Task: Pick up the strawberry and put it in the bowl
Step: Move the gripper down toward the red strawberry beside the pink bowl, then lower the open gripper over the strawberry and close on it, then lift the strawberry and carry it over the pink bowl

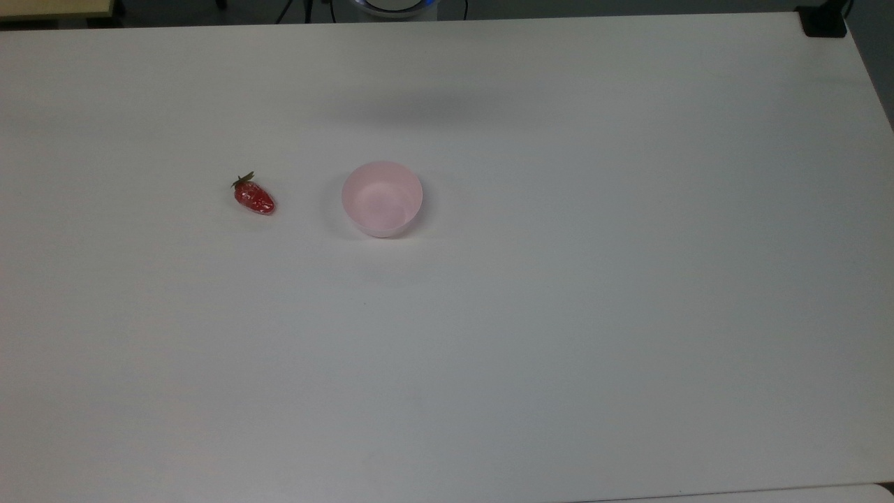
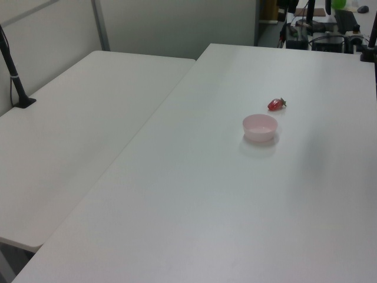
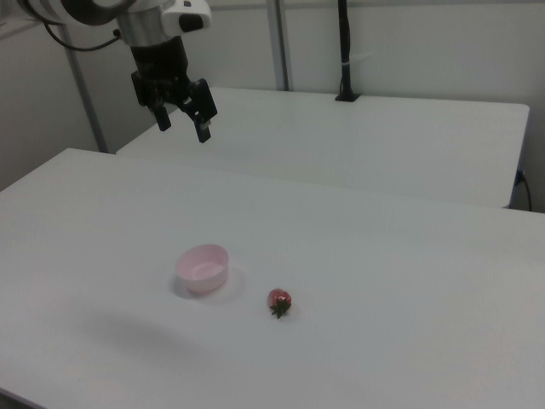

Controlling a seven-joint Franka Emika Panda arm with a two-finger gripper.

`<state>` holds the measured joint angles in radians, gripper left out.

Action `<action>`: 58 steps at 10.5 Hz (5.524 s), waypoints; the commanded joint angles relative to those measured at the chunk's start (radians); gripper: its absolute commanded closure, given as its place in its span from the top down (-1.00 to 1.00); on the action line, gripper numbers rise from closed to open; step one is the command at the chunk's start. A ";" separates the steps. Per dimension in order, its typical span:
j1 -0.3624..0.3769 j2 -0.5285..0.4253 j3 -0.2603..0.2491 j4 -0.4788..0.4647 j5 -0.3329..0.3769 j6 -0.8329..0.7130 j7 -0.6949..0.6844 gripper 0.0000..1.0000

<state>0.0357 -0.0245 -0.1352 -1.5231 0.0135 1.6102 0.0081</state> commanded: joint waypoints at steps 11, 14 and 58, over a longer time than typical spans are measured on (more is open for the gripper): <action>0.020 -0.009 -0.012 -0.066 -0.018 0.039 -0.058 1.00; -0.039 0.061 -0.020 -0.071 -0.082 0.120 -0.372 1.00; -0.040 0.333 0.195 -0.229 -0.027 0.430 -0.175 0.83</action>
<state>-0.0064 0.3512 0.0643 -1.7585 -0.0205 2.0482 -0.1818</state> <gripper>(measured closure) 0.458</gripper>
